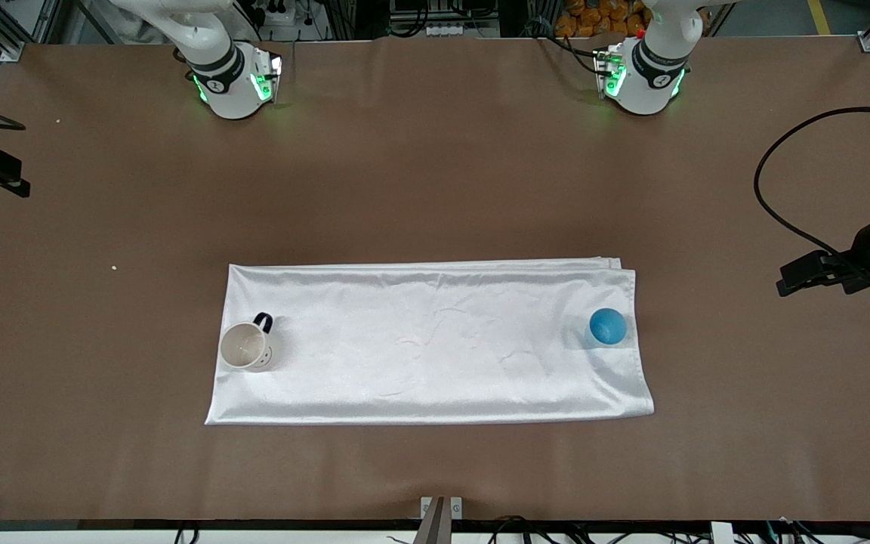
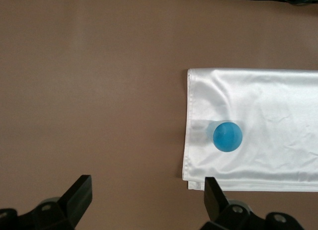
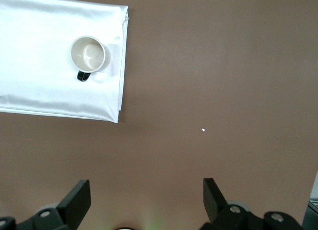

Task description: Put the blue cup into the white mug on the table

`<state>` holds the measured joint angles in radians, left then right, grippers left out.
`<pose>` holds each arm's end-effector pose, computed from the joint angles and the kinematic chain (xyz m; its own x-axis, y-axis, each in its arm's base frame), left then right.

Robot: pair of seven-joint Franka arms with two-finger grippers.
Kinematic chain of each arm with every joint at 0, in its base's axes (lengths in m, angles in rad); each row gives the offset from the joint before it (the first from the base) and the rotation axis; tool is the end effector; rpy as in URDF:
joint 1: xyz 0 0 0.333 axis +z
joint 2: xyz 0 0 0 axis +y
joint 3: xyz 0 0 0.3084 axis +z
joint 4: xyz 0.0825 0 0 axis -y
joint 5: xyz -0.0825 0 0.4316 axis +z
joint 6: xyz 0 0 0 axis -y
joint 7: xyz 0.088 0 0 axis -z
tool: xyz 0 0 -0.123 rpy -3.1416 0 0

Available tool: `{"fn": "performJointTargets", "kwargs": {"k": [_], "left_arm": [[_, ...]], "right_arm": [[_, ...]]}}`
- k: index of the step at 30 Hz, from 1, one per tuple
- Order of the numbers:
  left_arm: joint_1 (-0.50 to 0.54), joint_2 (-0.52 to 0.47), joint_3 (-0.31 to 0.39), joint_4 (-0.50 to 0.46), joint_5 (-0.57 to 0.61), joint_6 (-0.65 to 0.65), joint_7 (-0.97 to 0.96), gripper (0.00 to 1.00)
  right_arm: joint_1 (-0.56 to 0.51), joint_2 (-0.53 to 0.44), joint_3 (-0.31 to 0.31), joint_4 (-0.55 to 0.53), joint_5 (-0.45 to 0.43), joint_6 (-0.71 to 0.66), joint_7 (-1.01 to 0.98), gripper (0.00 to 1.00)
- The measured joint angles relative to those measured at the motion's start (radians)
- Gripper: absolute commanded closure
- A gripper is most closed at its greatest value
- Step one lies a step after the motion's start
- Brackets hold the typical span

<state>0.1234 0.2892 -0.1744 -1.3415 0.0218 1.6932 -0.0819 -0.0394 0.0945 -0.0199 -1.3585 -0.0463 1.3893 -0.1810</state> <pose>0.6973 -0.0176 0.5469 0.9972 0.0387 0.0641 0.0366 -0.9988 0.0331 0.6087 -0.0419 0.6367 0.9911 0.1130 -0.0710 0.1158 -0.9926 0.0356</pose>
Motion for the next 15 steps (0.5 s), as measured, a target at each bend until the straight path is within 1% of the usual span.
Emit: {"fn": "performJointTargets", "kwargs": {"k": [4, 8, 15], "left_arm": [[0.0, -0.002, 0.0, 0.001, 0.0, 0.0, 0.0, 0.0], [0.0, -0.006, 0.0, 0.001, 0.0, 0.0, 0.0, 0.0], [0.003, -0.007, 0.0, 0.001, 0.0, -0.001, -0.036, 0.0]], "right_arm": [[0.016, 0.004, 0.001, -0.022, 0.002, 0.019, 0.001, 0.0], [0.031, 0.007, 0.003, -0.074, 0.013, 0.074, 0.007, 0.0], [0.055, 0.013, 0.006, -0.214, 0.024, 0.251, 0.01, 0.0]]}}
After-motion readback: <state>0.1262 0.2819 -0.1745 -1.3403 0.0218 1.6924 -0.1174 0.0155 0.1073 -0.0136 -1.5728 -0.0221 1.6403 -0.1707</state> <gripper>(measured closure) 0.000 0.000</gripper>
